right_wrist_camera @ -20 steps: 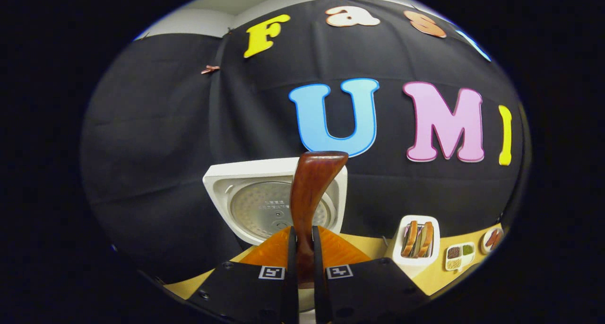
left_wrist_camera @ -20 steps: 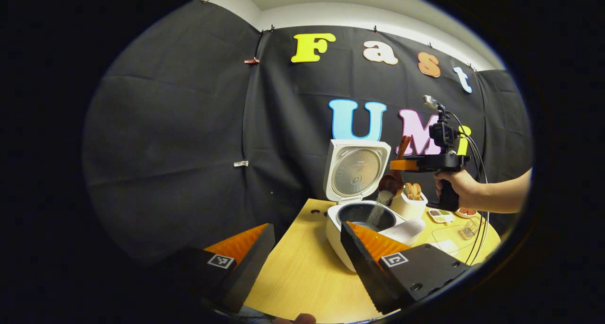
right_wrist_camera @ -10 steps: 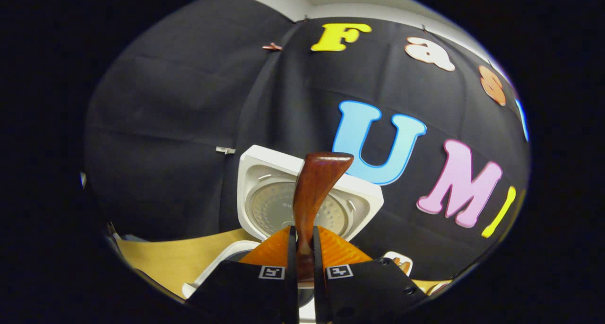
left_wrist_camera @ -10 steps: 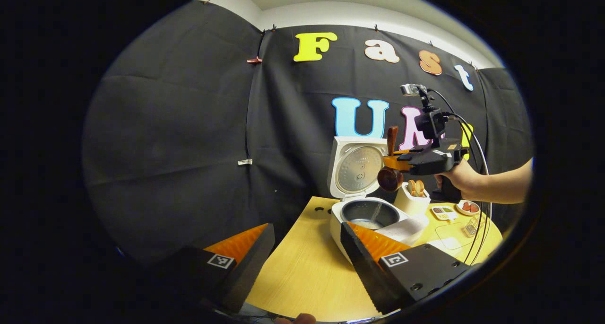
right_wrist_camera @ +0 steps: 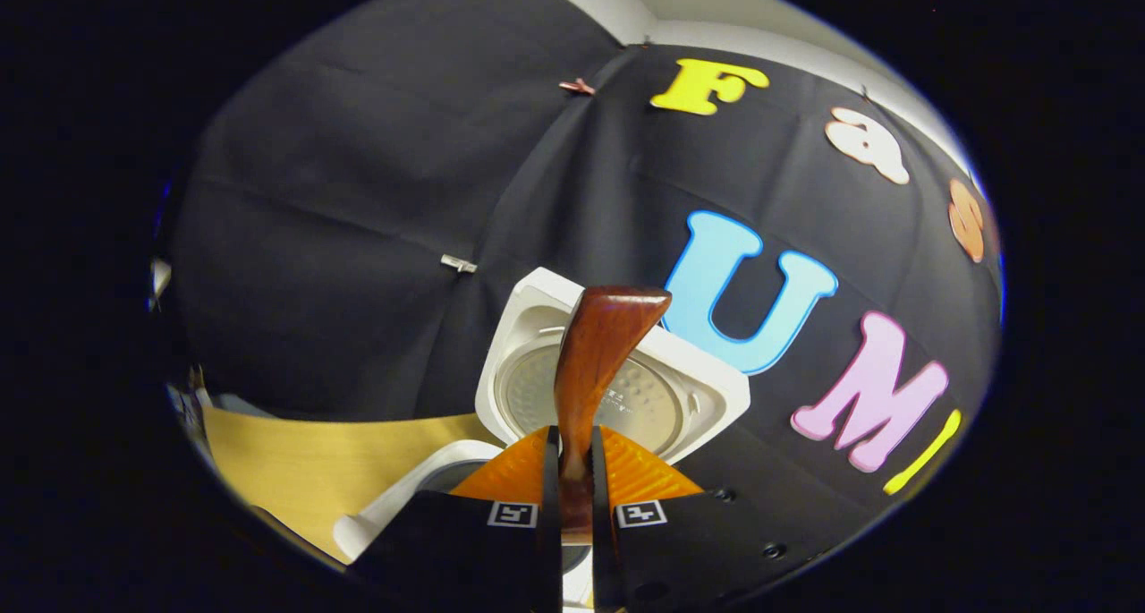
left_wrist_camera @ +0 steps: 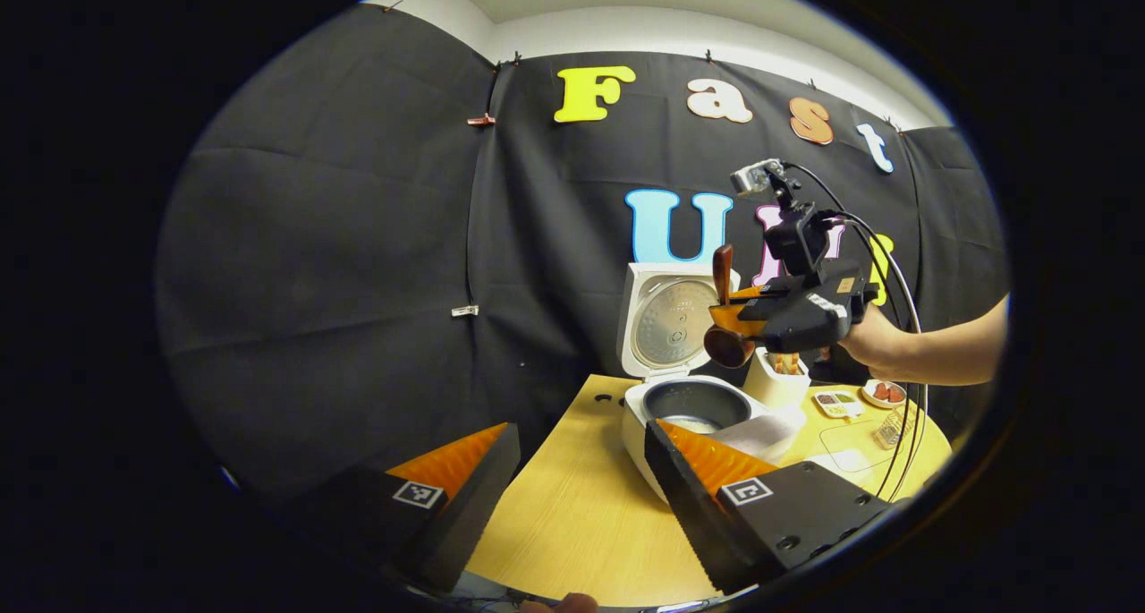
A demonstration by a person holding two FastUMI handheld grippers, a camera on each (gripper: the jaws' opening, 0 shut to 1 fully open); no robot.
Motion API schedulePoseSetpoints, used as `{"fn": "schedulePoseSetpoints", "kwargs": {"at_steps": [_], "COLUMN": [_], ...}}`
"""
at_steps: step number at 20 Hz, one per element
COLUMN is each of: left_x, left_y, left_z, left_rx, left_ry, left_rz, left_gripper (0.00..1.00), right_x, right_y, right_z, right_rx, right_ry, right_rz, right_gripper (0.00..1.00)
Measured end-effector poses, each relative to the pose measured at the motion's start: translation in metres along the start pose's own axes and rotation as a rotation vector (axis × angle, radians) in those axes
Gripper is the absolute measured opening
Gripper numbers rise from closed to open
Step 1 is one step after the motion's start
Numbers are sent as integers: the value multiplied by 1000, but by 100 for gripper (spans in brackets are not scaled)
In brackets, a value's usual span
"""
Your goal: Close the left gripper, press the button to open the rice cooker; take a wooden spoon from the chopstick holder with the right hand, scoop a spoonful of rice and pour it into the rice cooker, then put the wooden spoon back into the chopstick holder.
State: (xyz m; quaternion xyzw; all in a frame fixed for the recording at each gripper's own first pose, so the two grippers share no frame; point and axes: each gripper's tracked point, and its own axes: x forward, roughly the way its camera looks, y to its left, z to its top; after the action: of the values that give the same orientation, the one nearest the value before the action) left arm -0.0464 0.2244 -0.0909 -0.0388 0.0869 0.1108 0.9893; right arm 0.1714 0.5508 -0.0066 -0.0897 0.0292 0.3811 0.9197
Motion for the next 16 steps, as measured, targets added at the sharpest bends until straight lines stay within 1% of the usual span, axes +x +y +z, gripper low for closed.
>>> {"fn": "schedulePoseSetpoints", "kwargs": {"at_steps": [2,5,6,7,11,13,16], "left_x": [-3,-8,-8,-8,-7,-5,-2], "left_y": [-2,-8,-13,-18,-41,-54,-77], "left_z": [-1,0,-1,0,6,11,20], "left_rx": [2,12,18,21,12,16,21], "left_ry": [2,0,0,1,-7,-13,-25], "left_rz": [2,5,0,-5,-35,-48,-71], "left_gripper": [97,97,97,97,97,97,97], "right_x": [-4,-22,-31,-42,-100,-133,-182], "right_y": [-13,-30,-39,-51,-97,-123,-161], "right_z": [-5,-3,0,5,18,19,10], "right_rx": [166,482,561,612,707,741,701], "right_ry": [18,23,10,-13,-108,-145,-183], "right_rz": [-7,19,10,-2,-18,-42,-83], "right_gripper": [17,18,17,17,17,17,17]}}
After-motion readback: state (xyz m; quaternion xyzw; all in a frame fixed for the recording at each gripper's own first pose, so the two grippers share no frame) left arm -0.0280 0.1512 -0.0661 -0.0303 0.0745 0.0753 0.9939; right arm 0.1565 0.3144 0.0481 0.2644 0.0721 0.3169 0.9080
